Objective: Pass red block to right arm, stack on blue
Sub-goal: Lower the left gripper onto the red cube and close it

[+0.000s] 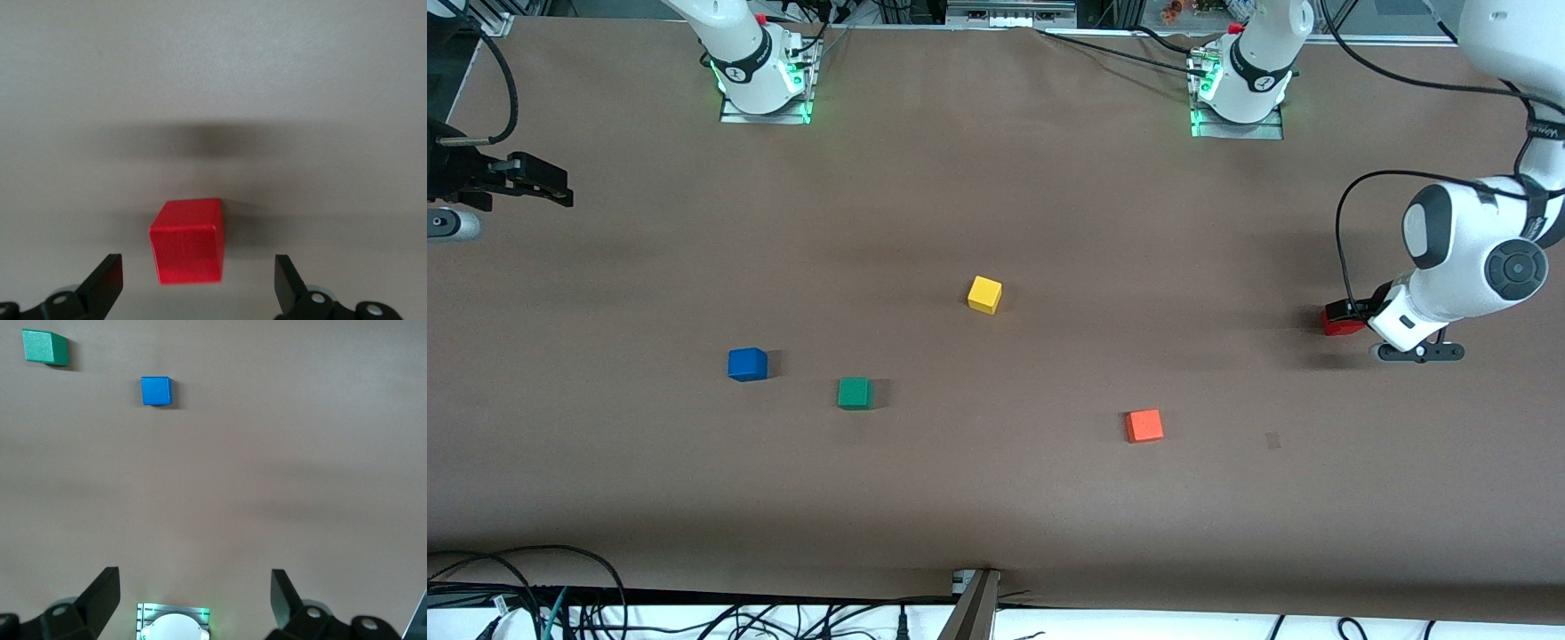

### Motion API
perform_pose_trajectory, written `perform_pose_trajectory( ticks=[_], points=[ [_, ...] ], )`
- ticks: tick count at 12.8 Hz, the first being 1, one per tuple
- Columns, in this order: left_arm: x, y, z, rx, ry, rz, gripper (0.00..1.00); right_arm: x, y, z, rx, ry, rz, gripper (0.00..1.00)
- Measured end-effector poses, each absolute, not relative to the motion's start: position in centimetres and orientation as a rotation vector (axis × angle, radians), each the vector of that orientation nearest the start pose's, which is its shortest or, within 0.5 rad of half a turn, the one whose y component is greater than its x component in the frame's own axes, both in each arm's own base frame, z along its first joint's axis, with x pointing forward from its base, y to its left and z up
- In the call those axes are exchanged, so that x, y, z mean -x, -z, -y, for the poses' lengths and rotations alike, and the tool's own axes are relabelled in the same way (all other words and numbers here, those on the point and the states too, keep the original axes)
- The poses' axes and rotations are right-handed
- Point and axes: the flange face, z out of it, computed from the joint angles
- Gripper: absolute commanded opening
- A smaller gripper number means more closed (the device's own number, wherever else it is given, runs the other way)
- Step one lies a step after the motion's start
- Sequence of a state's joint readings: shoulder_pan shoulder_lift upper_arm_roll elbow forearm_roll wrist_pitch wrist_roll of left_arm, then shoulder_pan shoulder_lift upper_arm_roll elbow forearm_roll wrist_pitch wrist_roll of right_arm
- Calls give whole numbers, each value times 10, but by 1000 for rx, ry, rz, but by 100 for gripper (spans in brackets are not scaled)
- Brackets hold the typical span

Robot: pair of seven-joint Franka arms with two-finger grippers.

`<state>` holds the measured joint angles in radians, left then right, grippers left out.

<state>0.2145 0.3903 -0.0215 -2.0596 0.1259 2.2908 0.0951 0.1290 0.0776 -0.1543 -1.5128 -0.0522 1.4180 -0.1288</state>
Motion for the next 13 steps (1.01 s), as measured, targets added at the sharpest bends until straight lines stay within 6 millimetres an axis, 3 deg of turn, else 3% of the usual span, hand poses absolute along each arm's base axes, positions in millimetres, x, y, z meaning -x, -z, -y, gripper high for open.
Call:
perform_pose_trajectory(
  ticks=[4, 7, 9, 12, 13],
  points=[
    [-558, -210, -125, 3084, -299, -12, 100, -567, -592, 10, 3181, -248, 177, 100],
    [-555, -199, -126, 3086, -328, -9, 100, -573, -584, -12, 3181, -254, 235, 100],
    [-553, -191, -127, 3088, -334, -6, 81, -577, -574, -22, 3181, -279, 261, 100],
    [-552, -185, -127, 3092, -344, -4, 30, -579, -569, -33, 3179, -289, 291, 100],
    [-553, -186, -126, 3092, -340, -5, 21, -579, -569, -34, 3179, -287, 295, 100]
  ],
)
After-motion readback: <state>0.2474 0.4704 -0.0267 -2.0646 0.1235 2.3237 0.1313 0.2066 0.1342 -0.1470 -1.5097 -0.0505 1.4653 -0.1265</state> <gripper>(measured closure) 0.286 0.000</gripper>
